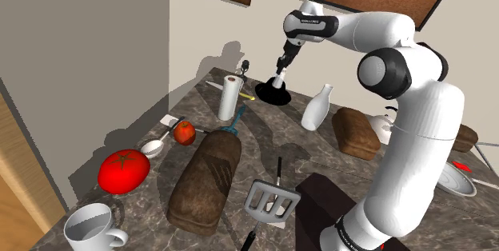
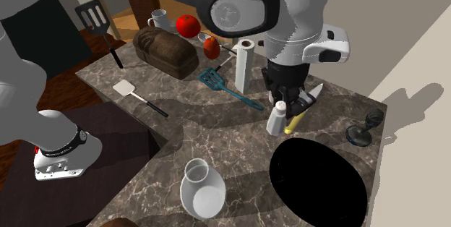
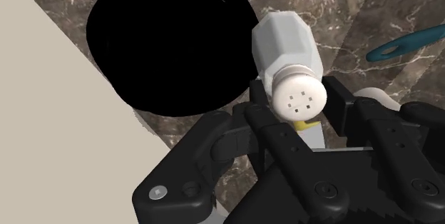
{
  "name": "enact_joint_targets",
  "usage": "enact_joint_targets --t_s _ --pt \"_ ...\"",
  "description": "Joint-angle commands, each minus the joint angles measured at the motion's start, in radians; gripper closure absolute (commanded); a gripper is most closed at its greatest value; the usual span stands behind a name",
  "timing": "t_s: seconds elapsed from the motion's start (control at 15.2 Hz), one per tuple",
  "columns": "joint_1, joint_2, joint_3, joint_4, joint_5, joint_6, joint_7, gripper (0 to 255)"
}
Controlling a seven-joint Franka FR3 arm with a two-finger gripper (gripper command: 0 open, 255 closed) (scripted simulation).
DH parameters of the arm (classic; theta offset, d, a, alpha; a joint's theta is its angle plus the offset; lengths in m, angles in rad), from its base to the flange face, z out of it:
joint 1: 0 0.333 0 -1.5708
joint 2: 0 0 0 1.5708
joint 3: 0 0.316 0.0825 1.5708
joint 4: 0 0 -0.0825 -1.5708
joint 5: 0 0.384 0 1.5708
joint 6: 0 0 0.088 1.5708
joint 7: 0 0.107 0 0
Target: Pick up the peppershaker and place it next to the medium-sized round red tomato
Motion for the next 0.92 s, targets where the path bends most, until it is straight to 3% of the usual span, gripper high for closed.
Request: enact_joint_targets --t_s 0.0,0.4,0.86 --pt "-0.001 -0.002 -0.001 0.024 -0.001 -0.026 0.001 255" --pt "-0.006 0.001 -0.003 0.099 -0.002 -0.098 0.004 255" --pt "0.123 -0.188 0.032 -0.152 -0.097 -0.024 0.166 255"
